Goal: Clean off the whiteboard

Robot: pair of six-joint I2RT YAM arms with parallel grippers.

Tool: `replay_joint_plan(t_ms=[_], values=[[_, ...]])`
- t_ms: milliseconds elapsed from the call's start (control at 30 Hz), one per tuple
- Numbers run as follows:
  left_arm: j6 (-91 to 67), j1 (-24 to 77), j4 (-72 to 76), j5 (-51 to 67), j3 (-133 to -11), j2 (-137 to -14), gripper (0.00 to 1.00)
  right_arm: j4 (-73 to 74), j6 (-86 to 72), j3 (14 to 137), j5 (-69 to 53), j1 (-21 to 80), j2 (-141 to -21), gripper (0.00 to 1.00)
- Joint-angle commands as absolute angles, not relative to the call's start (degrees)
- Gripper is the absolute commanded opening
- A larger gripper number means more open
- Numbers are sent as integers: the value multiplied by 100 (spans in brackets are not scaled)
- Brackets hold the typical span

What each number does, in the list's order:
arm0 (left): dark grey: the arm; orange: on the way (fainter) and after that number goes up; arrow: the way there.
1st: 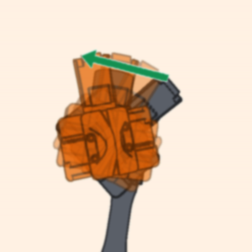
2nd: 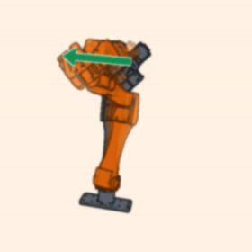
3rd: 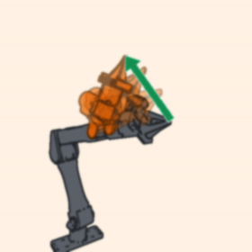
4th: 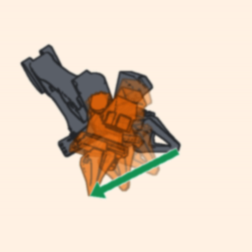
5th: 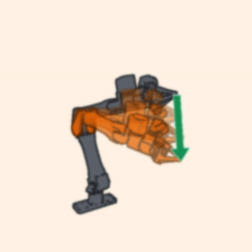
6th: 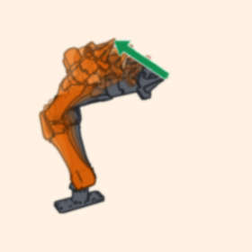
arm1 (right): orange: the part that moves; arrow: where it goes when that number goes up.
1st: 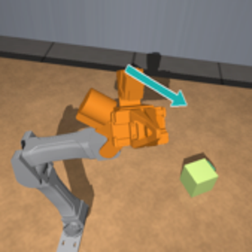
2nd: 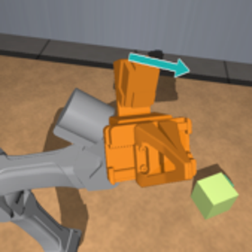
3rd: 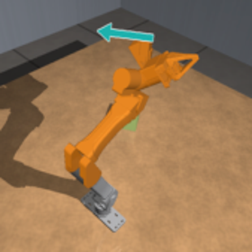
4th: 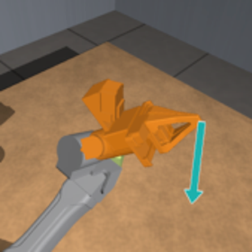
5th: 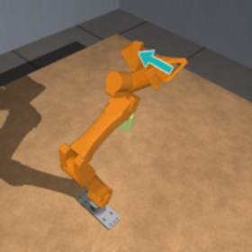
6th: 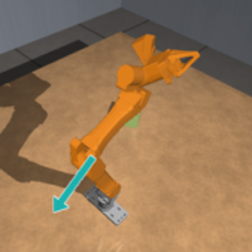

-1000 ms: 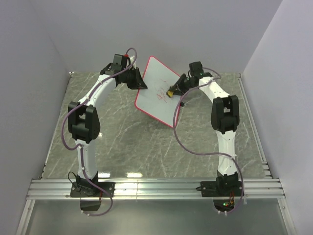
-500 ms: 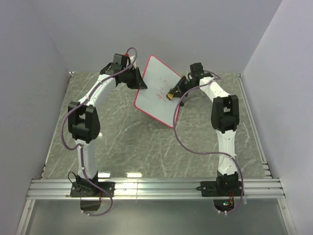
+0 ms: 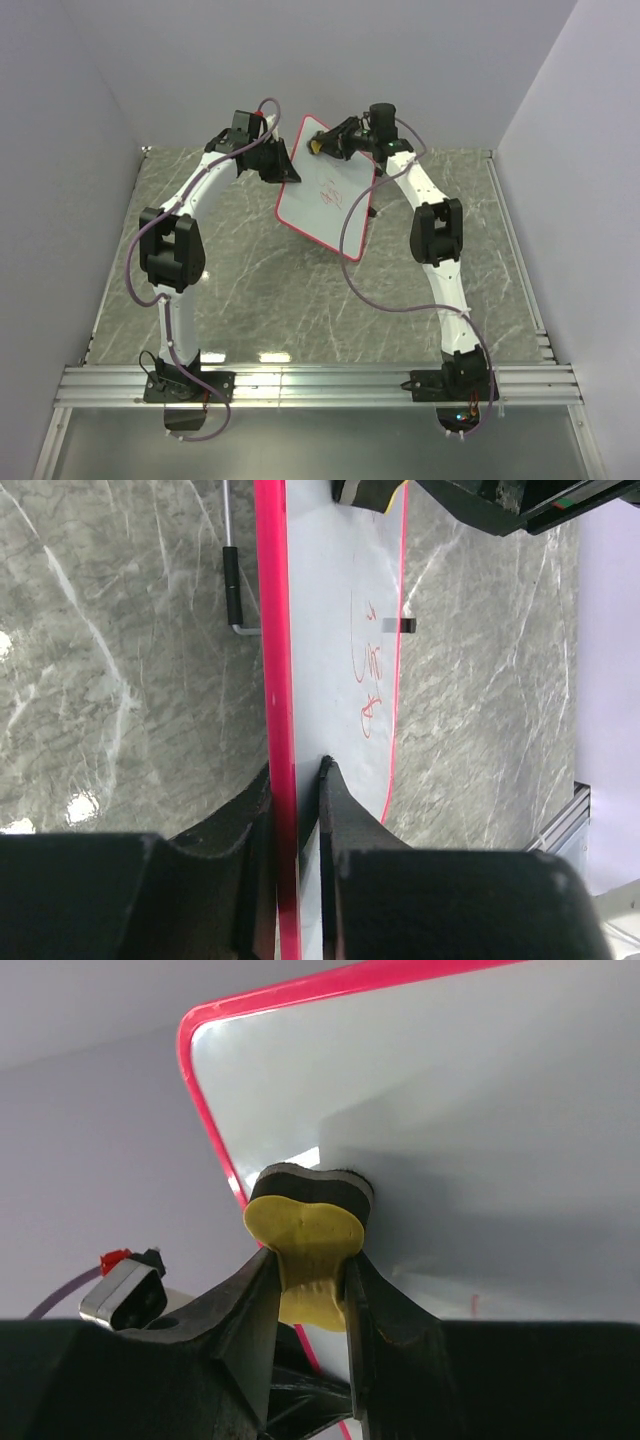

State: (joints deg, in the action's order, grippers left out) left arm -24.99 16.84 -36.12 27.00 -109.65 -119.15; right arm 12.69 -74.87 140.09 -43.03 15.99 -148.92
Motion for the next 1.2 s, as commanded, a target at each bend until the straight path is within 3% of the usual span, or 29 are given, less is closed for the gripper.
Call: replay_joint_plan(t_ms=[0,100,267,400,567,833,1167], values=[[-1723,2206,-4658,2408,-10723,-12252,0,2160,-7350,13697,-3859,1653,-15259,0],[-1696,2206,-4693,2356,-10723,-12191,0,3099,-6719,13132,-3342,1477,-14942,0],[-1696,2206,-4720,2312,-10723,-12155,0,5629,-5583,13684,-1998,1073,-15082,0],[-1723,2206,-4702,2364,-10793,-12199,0,6099,-4879,13177,-1670,1099,-14898,0],[-1749,2215,-4676,2434,-10811,-12261,0,5715,-4816,12876,-2038,1370,-14792,0],[-1696,2303,-4728,2364,-10784,-12278,0,4073,-6168,13728,-3391,1670,-14801,0],[-1635,2408,-4772,2303,-10828,-12287,0,3104,-7311,14106,-3805,2144,-14985,0]])
